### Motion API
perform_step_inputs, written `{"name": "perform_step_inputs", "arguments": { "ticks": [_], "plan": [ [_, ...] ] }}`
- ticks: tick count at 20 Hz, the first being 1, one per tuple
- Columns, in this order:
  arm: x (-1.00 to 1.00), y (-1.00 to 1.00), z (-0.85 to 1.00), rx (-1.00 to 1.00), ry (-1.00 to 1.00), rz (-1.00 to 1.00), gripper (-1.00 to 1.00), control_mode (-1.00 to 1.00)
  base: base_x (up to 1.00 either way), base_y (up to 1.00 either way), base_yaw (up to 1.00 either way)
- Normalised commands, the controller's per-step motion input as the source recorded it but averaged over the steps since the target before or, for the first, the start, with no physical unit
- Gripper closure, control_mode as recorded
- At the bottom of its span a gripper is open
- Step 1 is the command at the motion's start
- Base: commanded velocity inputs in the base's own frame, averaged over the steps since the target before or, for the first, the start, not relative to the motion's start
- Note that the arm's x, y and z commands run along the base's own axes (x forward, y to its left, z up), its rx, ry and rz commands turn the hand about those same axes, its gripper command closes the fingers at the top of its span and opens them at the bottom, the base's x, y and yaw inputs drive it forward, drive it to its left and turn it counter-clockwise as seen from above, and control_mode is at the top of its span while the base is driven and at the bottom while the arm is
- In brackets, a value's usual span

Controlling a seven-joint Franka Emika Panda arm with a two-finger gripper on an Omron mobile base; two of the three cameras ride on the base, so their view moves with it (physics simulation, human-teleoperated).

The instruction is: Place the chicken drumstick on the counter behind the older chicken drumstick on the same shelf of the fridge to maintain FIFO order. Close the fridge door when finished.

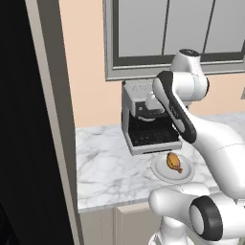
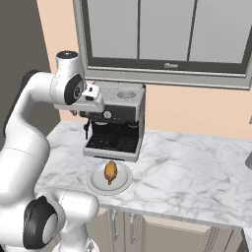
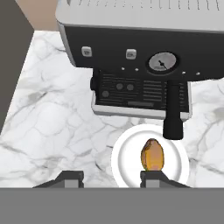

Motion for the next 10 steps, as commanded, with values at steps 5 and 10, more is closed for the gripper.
{"name": "perform_step_inputs", "arguments": {
  "ticks": [5,10],
  "plan": [
    [-0.11,0.05,-0.10,-0.03,0.00,0.04,-1.00,-1.00,0.00,0.00,0.00],
    [-0.34,-0.47,-0.91,-0.08,-0.01,0.04,-1.00,-1.00,0.00,0.00,0.00]
  ]
}}
